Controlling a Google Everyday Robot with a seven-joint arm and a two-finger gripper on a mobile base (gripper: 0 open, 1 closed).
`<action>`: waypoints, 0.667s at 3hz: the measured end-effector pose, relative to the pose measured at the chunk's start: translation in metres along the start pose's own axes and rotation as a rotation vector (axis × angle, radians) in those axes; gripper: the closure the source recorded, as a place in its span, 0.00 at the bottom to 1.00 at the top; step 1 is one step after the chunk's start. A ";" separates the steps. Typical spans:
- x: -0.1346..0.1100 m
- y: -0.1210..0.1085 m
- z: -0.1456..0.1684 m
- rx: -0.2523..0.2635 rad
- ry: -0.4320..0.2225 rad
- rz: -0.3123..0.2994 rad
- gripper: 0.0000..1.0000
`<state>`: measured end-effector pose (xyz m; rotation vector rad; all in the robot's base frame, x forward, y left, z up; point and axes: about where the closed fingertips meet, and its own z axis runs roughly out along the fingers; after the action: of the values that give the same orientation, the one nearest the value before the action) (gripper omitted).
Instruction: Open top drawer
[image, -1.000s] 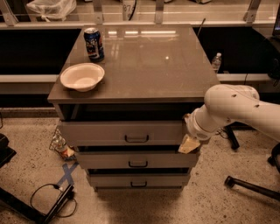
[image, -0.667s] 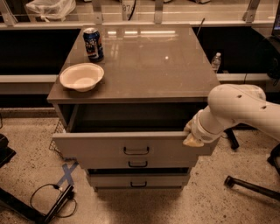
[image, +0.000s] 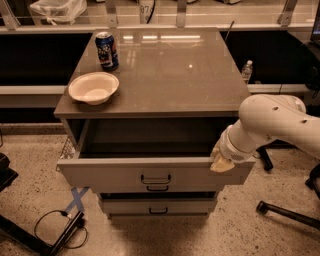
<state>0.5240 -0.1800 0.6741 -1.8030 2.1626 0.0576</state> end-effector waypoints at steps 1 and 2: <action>0.000 0.000 0.000 0.000 0.000 0.000 1.00; 0.014 0.037 -0.016 -0.017 0.011 0.047 1.00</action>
Offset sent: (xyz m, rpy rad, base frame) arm -0.4507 -0.0939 0.0562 0.0305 0.3216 -0.4615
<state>0.4827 -0.1891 0.6789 -1.7651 2.2189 0.0775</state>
